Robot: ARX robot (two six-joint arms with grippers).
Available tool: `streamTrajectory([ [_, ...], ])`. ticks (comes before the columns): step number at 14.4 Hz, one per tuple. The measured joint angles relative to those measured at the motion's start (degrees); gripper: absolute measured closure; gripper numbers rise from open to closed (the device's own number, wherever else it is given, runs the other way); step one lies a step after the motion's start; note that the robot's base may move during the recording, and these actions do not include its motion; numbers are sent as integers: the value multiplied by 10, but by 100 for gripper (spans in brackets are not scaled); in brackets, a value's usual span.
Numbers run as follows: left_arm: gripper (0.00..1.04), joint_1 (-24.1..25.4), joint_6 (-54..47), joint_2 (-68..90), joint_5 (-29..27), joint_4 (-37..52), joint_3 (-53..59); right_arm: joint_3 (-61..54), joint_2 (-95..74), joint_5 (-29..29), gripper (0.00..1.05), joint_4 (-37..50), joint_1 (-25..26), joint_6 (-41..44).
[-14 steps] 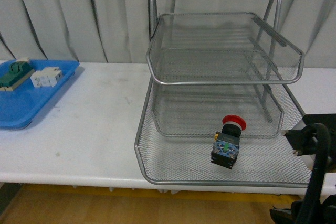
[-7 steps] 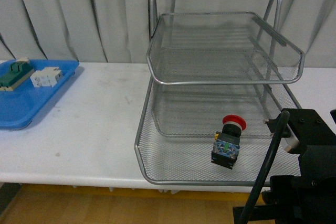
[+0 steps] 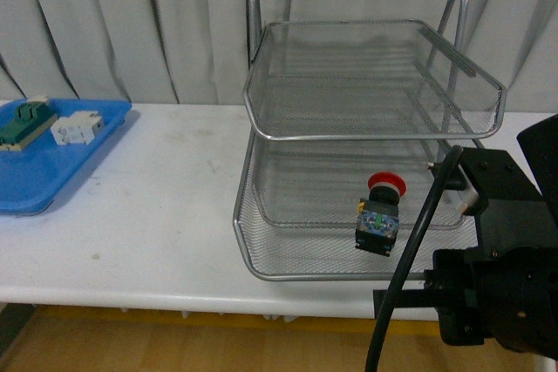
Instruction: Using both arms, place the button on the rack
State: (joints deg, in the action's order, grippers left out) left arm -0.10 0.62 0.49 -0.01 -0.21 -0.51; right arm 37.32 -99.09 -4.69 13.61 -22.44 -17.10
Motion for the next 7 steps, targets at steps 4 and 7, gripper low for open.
streamTrajectory([
  [4, 7, 0, 0, 0, 0, 0, 0, 33, -32, -6, 103, -9, 16, 8],
  [7, 7, 0, 0, 0, 0, 0, 0, 63, -47, -17, 103, -2, 35, 25],
])
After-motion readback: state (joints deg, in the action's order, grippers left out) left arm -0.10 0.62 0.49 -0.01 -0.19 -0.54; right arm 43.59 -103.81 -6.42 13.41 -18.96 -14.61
